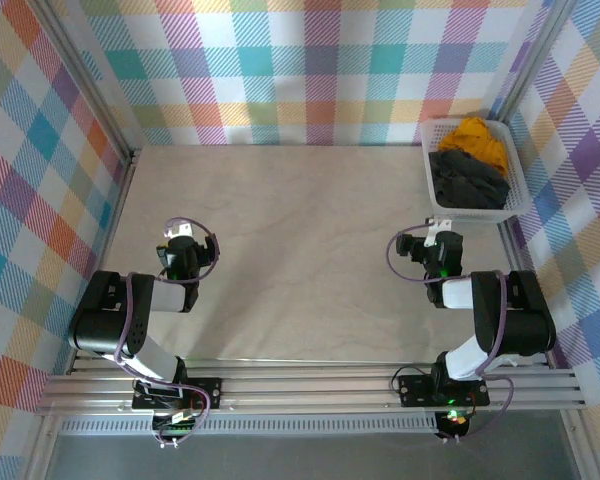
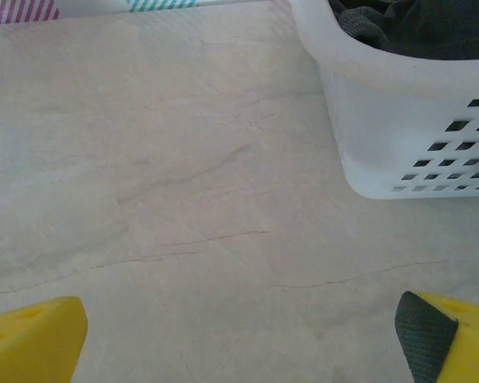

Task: Fold and stack the t-shirts

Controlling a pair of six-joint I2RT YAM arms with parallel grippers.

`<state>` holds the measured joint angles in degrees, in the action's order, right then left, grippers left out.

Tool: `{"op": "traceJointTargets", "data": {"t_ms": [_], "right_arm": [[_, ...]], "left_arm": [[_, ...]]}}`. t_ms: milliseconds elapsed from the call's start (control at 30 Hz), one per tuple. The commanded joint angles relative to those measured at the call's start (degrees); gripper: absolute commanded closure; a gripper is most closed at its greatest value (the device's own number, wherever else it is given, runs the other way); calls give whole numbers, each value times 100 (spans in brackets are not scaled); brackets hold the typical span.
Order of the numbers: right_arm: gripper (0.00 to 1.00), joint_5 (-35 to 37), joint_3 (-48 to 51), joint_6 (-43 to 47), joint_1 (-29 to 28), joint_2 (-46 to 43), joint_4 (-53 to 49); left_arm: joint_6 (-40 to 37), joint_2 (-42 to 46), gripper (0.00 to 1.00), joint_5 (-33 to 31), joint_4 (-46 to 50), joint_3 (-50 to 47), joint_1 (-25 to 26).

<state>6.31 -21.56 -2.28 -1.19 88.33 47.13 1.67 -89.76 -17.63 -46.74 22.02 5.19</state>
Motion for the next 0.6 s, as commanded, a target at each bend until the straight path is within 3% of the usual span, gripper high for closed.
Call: {"op": "traceJointTargets", "data": {"t_ms": [0,567], "right_arm": [[0,-92,-103,9,10,-58,188],[0,-74,-77,17,1,-70,233]], "left_arm": [[-22,46,0,-81,-212,56,52],[-14,40,0,-75,-204,57,52]]}}
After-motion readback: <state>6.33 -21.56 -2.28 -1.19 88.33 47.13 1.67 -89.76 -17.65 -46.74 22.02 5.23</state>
